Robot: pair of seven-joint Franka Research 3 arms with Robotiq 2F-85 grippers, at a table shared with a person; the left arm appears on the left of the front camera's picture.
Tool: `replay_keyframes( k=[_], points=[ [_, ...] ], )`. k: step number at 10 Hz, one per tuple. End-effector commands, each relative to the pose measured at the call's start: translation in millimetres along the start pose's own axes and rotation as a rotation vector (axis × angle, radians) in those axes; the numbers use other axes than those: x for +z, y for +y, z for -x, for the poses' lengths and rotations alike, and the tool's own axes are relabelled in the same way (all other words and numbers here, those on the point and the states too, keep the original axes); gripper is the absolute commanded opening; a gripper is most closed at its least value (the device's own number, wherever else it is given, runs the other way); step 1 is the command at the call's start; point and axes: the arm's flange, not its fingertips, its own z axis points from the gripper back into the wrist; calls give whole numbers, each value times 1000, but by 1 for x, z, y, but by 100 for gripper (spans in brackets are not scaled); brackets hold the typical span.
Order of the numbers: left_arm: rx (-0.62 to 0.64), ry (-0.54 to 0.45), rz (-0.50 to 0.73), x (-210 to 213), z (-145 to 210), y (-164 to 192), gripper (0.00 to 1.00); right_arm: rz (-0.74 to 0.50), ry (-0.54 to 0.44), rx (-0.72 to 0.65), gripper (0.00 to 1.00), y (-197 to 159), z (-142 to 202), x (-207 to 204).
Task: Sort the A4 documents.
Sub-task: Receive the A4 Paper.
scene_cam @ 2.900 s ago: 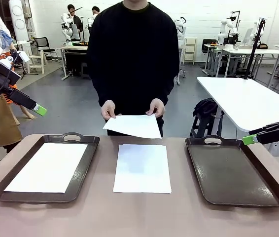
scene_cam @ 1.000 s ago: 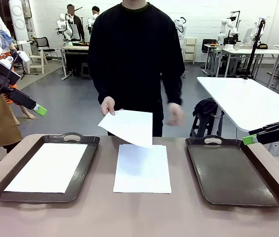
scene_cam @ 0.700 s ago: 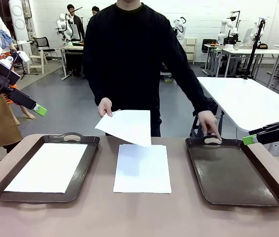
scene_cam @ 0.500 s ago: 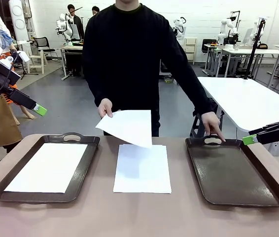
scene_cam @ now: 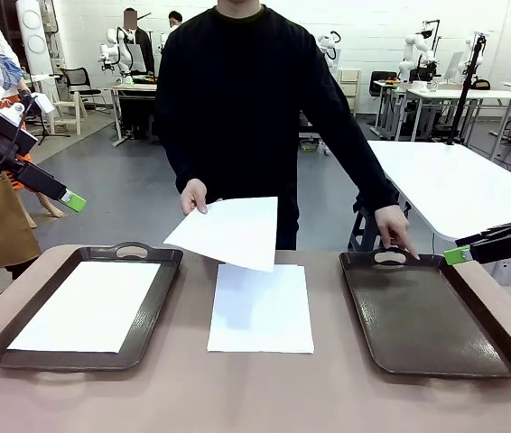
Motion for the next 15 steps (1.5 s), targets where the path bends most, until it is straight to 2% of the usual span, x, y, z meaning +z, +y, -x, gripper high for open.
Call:
replay_keyframes(
  k=[1, 3, 5, 6, 7, 8, 9, 11, 13, 15],
  points=[
    [-12, -17, 10, -1, 1, 0, 100, -11, -34, 10, 100, -3, 0, -4],
    [-12, -17, 10, -1, 1, 0, 100, 0, 0, 0, 100, 0, 0, 0],
    [-12, -17, 10, -1, 1, 0, 100, -178, -10, -188, 100, -23, -6, -41],
    [-12, -17, 10, -1, 1, 0, 100, -223, -12, -290, 100, -29, -7, -65],
    [-12, -17, 10, -1, 1, 0, 100, -272, -9, -346, 100, -29, -9, -83],
    [-12, -17, 10, -1, 1, 0, 100, -384, -10, -404, 100, -26, -12, -98],
    [-12, -17, 10, -1, 1, 0, 100, -447, -19, -444, 100, -24, -15, -112],
    [-12, -17, 10, -1, 1, 0, 100, -549, -68, -531, 100, -22, -25, -138],
    [-12, -17, 10, -1, 1, 0, 100, -599, -110, -612, 100, -22, -33, -166],
    [-12, -17, 10, -1, 1, 0, 100, -619, -80, -685, 100, -24, -41, -202]
  ],
)
